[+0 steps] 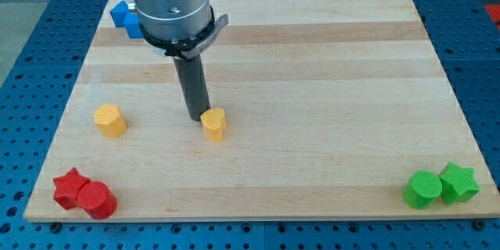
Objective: Push the yellow heart to the bottom center
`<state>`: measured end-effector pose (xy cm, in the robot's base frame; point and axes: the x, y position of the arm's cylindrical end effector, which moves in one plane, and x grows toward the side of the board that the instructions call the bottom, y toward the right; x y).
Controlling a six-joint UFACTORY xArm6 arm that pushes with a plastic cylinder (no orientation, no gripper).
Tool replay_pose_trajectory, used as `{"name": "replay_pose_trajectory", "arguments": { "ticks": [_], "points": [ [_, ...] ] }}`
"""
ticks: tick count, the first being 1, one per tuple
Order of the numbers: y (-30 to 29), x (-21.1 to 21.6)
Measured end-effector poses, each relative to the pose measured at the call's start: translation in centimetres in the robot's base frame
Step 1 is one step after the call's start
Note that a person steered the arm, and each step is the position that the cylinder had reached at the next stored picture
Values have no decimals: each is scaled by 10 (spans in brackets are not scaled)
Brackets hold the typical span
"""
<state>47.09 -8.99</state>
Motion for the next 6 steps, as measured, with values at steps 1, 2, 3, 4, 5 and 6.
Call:
{"name": "replay_pose_trajectory", "arguments": {
  "ticks": [1, 2, 3, 4, 5, 6],
  "points": [
    [1, 42],
    [5, 55],
    [22, 79],
    [16, 79],
    [-13, 70],
    [13, 47]
  ]
}}
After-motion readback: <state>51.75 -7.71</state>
